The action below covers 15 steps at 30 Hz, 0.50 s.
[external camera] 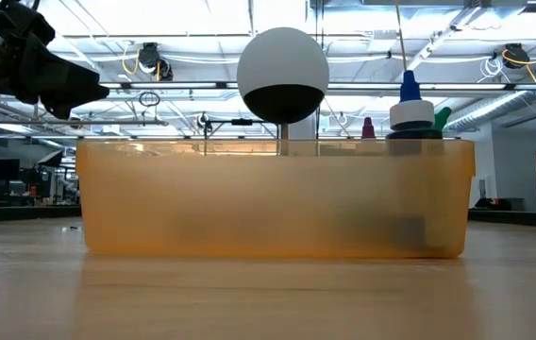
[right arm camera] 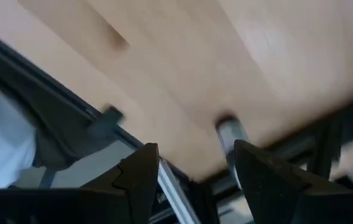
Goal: Pick & Place food coloring
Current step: Put the large black food coloring bottle into the orange container
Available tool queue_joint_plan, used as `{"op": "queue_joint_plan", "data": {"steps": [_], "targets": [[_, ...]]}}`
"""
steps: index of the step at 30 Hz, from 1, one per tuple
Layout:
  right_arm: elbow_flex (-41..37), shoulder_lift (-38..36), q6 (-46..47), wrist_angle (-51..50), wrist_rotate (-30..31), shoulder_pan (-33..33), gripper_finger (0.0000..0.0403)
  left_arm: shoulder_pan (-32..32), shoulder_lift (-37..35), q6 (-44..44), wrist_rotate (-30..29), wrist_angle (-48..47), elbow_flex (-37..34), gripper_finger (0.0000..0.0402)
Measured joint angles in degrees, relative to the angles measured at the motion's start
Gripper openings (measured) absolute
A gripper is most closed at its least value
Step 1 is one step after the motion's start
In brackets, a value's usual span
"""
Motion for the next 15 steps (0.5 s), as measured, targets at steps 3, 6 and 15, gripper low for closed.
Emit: {"op": "queue_joint_plan", "data": {"steps": [3,6,15], "targets": [[-2.9,-2.2,9.0,-0.2,-0.6,4.4,0.0189,0.0,0.0,0.0,0.0,0.0,0.0,0.0186],[-7.0,-5.9,15.8,-0.2,-0.1,8.1,0.0179,0.0,0.0,0.0,0.0,0.0,0.0,0.0187],[-23.7,-19.7,34.2,11.3,5.4,14.4,0.0163,0.0,0.0,0.0,0.0,0.0,0.0,0.0186]]}}
